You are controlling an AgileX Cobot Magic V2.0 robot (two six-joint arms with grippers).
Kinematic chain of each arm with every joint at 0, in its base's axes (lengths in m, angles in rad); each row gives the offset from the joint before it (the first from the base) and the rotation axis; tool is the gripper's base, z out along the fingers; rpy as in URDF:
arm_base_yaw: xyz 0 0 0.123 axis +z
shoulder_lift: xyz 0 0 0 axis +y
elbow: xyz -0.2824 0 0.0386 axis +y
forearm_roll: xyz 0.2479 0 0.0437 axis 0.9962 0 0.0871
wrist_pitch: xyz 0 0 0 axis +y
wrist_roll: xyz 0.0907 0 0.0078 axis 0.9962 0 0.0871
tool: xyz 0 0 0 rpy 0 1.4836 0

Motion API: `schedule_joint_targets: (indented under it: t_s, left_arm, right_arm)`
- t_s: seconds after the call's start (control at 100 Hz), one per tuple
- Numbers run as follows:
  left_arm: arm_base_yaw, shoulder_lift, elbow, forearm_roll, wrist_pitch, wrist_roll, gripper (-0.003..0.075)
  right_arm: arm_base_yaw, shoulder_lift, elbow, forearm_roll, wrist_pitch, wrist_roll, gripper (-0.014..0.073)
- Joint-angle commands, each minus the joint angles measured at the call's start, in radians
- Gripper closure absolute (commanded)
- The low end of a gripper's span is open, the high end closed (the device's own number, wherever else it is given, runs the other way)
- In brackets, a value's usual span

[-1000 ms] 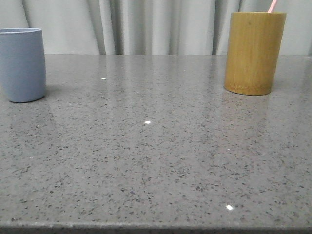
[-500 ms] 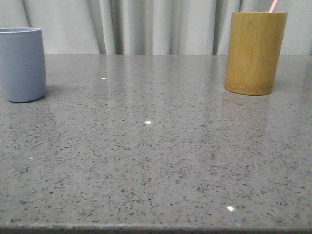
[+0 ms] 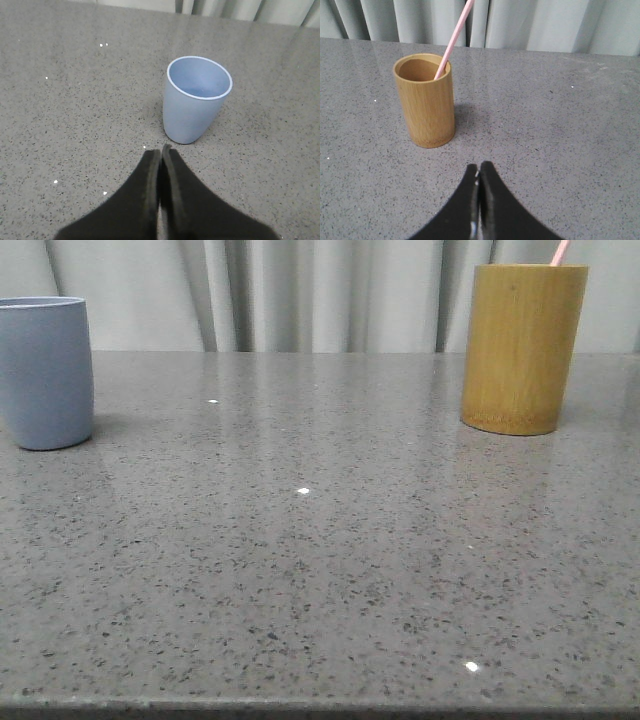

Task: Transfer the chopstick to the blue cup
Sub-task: 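Move the left gripper down toward the light blue cup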

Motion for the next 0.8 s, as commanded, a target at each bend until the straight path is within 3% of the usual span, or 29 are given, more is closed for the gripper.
schedule_joint_targets:
  t_s: [0.0, 0.58, 0.67, 0.79]
  left_arm:
    - [0.001, 0.073, -0.125, -0.012, 0.044, -0.006, 0.0739]
    - [0.001, 0.131, -0.182, -0.054, 0.090, 0.007, 0.0723]
    - [-0.003, 0.131, -0.182, -0.061, 0.090, 0.035, 0.0638]
    - [-0.003, 0.131, -0.182, -0.069, 0.089, 0.045, 0.0405]
  right_arm:
    - [-0.006, 0.069, -0.086, -0.004, -0.042, -0.004, 0.0661]
    - [-0.006, 0.099, -0.104, -0.004, -0.046, -0.004, 0.0637]
    - [-0.006, 0.099, -0.104, -0.004, -0.046, -0.004, 0.0536]
    - [-0.006, 0.099, -0.104, -0.004, -0.046, -0.004, 0.0330]
